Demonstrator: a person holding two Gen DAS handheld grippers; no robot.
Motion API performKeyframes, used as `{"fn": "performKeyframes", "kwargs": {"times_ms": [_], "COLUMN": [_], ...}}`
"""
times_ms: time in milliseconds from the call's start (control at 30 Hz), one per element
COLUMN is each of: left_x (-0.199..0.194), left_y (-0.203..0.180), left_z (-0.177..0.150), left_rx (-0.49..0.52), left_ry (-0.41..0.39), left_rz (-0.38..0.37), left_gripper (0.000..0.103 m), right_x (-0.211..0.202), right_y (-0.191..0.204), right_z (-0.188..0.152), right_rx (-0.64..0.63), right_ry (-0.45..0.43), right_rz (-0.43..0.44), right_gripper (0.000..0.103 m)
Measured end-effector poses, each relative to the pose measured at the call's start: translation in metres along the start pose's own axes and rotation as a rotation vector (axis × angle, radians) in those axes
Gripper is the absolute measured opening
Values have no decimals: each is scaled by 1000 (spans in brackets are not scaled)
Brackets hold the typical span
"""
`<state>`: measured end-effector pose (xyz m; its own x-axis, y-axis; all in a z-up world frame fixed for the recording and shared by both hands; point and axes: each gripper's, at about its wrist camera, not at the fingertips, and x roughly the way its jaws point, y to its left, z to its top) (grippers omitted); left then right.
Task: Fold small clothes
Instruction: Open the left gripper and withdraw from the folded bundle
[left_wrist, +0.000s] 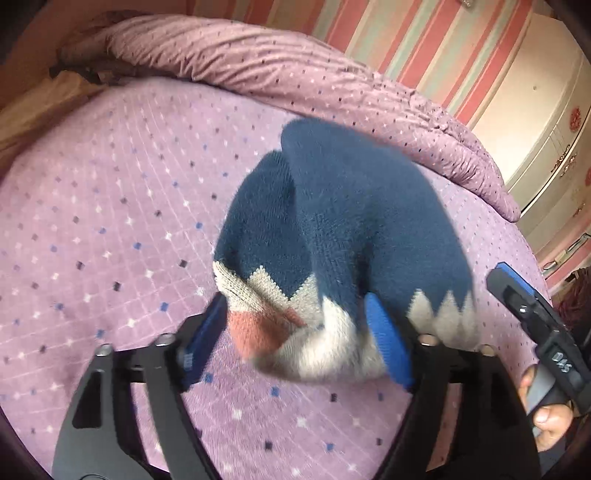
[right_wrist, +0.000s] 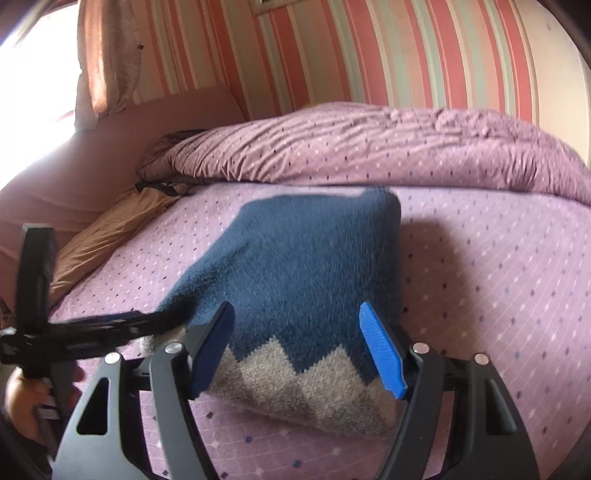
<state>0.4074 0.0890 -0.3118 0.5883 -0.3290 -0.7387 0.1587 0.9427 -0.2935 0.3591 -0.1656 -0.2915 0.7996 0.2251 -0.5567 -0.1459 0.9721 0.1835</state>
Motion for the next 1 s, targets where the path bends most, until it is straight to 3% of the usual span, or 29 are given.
{"fn": "performKeyframes", "kwargs": {"times_ms": [167,200,233,267,300,367,433,600,733,867,967,1000], "left_x": [-22,-19,-14,-7,2,15,26,48,56,64,58,53], "left_y": [-44,-53,-58,-62,-63,-62,-53,-33,-36,-35,-40,-40], "left_z": [5,4,4,2,1,-4,-7,-14,-23,-23,-22,-20], "left_rx": [156,198,223,234,237,260,254,223,248,258,277,269], "left_ry": [-43,-42,-27,2,44,68,101,144,124,109,79,73], "left_rz": [22,30,26,5,-26,5,34,10,20,19,4,-18], "left_gripper": [97,94,82,75,65,62,51,49,50,54,65,77], "right_x": [-12,-11,-7,-3,4,13,21,35,41,43,38,35], "right_y": [2,3,3,1,-1,-6,-12,-18,-32,-29,-34,-34], "right_z": [5,4,1,-2,-7,-17,-24,-36,-48,-49,-46,-45], "right_rx": [-57,-70,-83,-83,-77,-64,-43,-29,18,-23,21,32], "right_ry": [-4,10,45,76,123,162,196,225,219,213,194,188], "right_rz": [-40,-54,-61,-58,-52,-54,-57,-52,-22,-29,19,43], "right_gripper": [70,56,34,26,23,20,13,12,11,11,16,27]}}
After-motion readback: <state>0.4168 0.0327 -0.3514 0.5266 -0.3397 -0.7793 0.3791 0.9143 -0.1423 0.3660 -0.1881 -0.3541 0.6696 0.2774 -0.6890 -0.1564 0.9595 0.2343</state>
